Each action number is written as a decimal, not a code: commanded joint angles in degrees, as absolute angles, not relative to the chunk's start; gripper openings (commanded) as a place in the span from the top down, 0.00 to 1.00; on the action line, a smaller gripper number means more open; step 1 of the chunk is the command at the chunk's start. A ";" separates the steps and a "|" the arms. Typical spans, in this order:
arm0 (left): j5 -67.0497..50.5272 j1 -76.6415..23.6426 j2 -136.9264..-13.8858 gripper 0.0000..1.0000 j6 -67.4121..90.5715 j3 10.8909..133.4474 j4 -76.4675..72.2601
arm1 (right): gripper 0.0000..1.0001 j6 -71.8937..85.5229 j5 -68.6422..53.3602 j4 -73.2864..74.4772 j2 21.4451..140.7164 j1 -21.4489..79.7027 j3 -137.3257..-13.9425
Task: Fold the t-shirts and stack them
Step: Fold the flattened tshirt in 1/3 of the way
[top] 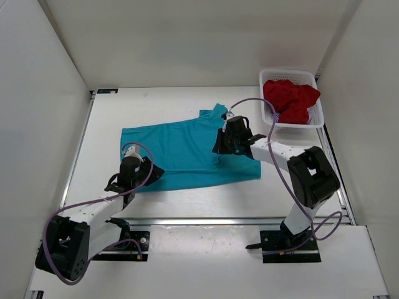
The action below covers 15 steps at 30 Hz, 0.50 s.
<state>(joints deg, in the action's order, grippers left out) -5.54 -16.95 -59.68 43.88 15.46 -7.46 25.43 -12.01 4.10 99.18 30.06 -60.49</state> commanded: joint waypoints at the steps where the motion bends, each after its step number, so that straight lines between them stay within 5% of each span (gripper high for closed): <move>1: -4.49 -16.96 -57.05 0.59 42.19 16.00 -6.42 | 0.99 25.75 -9.76 1.34 90.82 31.46 -52.24; 6: -4.66 -18.28 -58.18 0.59 42.45 16.26 -6.94 | 1.00 26.81 -10.81 0.44 85.42 30.24 -44.31; 15: -4.66 -18.19 -58.71 0.59 43.15 15.56 -7.82 | 1.00 25.75 -12.40 1.23 95.35 32.08 -51.85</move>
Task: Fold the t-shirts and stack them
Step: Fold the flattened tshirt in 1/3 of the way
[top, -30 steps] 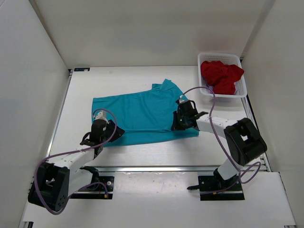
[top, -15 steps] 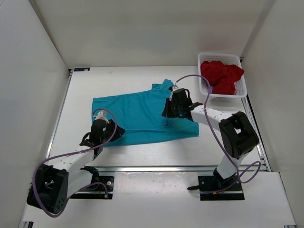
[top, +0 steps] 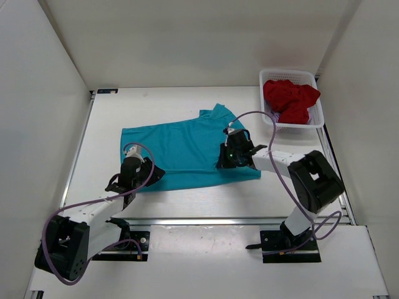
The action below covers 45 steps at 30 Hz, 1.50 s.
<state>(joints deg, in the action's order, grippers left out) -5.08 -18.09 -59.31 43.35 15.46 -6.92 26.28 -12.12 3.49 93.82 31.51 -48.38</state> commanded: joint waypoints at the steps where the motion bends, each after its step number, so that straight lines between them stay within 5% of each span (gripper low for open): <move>1: -4.92 -17.85 -58.28 0.58 42.89 15.21 -8.00 | 1.00 26.01 -12.48 1.06 97.01 31.99 -53.77; 11: -5.28 -16.61 -56.87 0.58 41.84 15.29 -6.51 | 1.00 23.73 -11.78 6.07 106.00 31.03 -67.67; 21: -0.09 -33.92 -66.60 0.65 39.02 24.26 -3.86 | 0.97 25.31 -9.14 1.50 86.58 32.25 -49.86; 31: -6.75 -26.99 -73.39 0.70 39.73 20.66 -7.73 | 1.00 24.52 -4.92 2.90 90.62 31.12 -41.84; 42: -8.88 -31.82 -59.88 0.70 42.80 9.59 2.35 | 1.00 28.92 -6.51 5.36 77.45 34.11 -26.54; 45: -5.63 -27.61 -55.47 0.69 40.61 13.34 5.79 | 0.92 27.70 -9.57 6.15 76.47 31.04 -30.74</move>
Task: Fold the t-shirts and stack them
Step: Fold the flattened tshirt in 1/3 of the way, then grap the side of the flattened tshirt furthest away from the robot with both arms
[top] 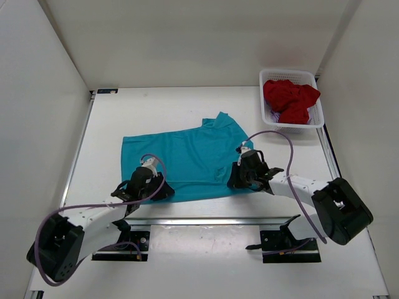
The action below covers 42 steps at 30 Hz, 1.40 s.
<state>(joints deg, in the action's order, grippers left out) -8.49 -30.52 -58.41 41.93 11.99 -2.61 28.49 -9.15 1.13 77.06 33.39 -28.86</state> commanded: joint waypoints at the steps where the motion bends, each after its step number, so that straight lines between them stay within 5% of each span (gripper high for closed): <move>1: -5.19 -26.73 -54.94 0.67 39.74 16.40 6.06 | 0.87 27.34 -10.54 5.80 76.38 30.85 -31.98; 7: -6.75 -15.32 -65.01 0.61 37.25 33.47 3.97 | 0.67 25.14 -12.12 5.71 76.80 27.78 -43.93; 15: -2.31 4.39 -89.18 0.62 35.26 51.47 3.39 | 0.71 23.82 -15.47 0.80 87.62 27.86 -52.21; 20: 2.80 7.38 -97.29 0.58 32.43 58.96 7.82 | 0.82 23.38 -17.93 0.97 93.32 25.32 -57.03; 42: 8.35 6.68 -110.65 0.57 23.73 73.56 16.69 | 0.81 24.08 -20.56 -1.67 95.19 21.89 -60.03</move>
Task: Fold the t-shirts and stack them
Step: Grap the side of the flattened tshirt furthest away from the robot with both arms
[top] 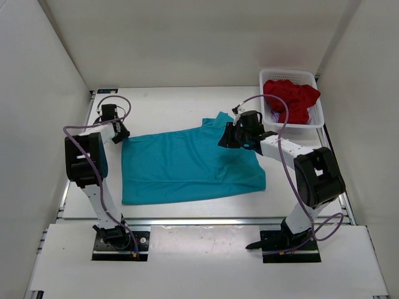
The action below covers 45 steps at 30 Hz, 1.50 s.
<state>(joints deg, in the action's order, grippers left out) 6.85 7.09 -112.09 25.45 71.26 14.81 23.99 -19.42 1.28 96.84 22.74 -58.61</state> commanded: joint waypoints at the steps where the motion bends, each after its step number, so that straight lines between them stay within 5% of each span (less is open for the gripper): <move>1: 8.70 6.07 -111.00 0.58 23.64 73.83 17.05 | 0.82 24.17 -21.00 -1.67 95.36 21.71 -60.03; 8: 6.24 6.15 -112.24 0.88 24.78 74.80 16.70 | 0.79 21.98 -15.76 -0.71 100.44 19.43 -65.64; 12: 7.64 4.93 -110.57 1.00 24.43 73.13 15.47 | 0.78 17.15 -9.41 7.27 108.71 17.32 -79.23; 20: 6.68 4.31 -108.37 1.00 24.78 70.22 12.31 | 0.62 13.45 -5.98 19.05 127.85 15.03 -103.60; 29: 5.45 4.39 -108.45 1.00 24.70 69.52 11.78 | 0.46 10.37 -5.10 41.55 154.84 17.67 -151.64; 31: 5.71 4.31 -108.11 1.00 24.78 69.17 11.60 | 0.45 10.90 -6.14 41.23 155.93 17.14 -151.80; 35: 5.10 4.74 -108.02 1.00 24.87 69.34 11.16 | 0.58 11.16 -6.16 41.03 155.39 17.05 -147.73; 40: 5.10 4.92 -107.93 1.00 25.40 68.91 11.08 | 0.93 10.28 -4.83 43.86 155.05 17.49 -151.52; 45: 5.10 5.27 -107.40 1.00 25.31 69.08 11.51 | 1.00 11.77 -8.16 44.74 150.83 15.83 -154.42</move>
